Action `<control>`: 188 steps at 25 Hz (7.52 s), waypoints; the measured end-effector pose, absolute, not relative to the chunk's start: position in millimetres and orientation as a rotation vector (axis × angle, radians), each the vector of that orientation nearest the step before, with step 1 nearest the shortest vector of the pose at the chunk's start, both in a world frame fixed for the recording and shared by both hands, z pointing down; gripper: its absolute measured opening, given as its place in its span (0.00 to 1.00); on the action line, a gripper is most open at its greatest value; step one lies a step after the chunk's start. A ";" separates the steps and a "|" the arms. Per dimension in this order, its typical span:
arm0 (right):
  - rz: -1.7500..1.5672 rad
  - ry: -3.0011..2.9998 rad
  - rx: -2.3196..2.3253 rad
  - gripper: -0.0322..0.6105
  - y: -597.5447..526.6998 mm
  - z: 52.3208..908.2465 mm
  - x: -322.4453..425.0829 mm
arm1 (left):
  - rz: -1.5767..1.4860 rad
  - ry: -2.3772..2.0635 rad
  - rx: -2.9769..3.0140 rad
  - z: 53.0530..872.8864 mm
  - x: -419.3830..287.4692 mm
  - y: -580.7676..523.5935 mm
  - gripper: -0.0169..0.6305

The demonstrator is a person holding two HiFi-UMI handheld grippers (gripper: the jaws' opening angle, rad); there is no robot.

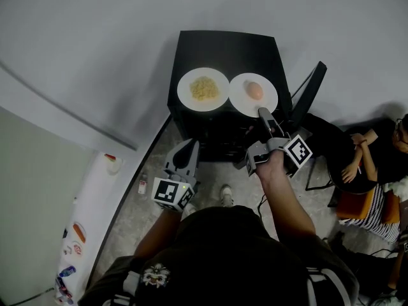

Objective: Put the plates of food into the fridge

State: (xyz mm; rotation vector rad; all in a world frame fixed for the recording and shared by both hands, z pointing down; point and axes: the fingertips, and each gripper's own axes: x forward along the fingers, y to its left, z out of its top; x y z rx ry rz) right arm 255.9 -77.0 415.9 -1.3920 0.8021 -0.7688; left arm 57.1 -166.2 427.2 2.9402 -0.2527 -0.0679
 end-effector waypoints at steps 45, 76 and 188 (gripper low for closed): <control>-0.849 0.808 -1.473 0.11 -4.2 472.2 143.9 | 0.076 -0.144 2.933 468.6 39.7 -167.8 0.07; -0.876 0.624 -1.567 0.10 -49.9 590.8 231.5 | 0.188 -0.152 2.930 500.4 46.8 -164.9 0.07; 0.164 1.737 -2.517 0.09 -76.3 382.0 155.8 | -0.308 -0.123 1.869 396.5 93.0 -221.2 0.26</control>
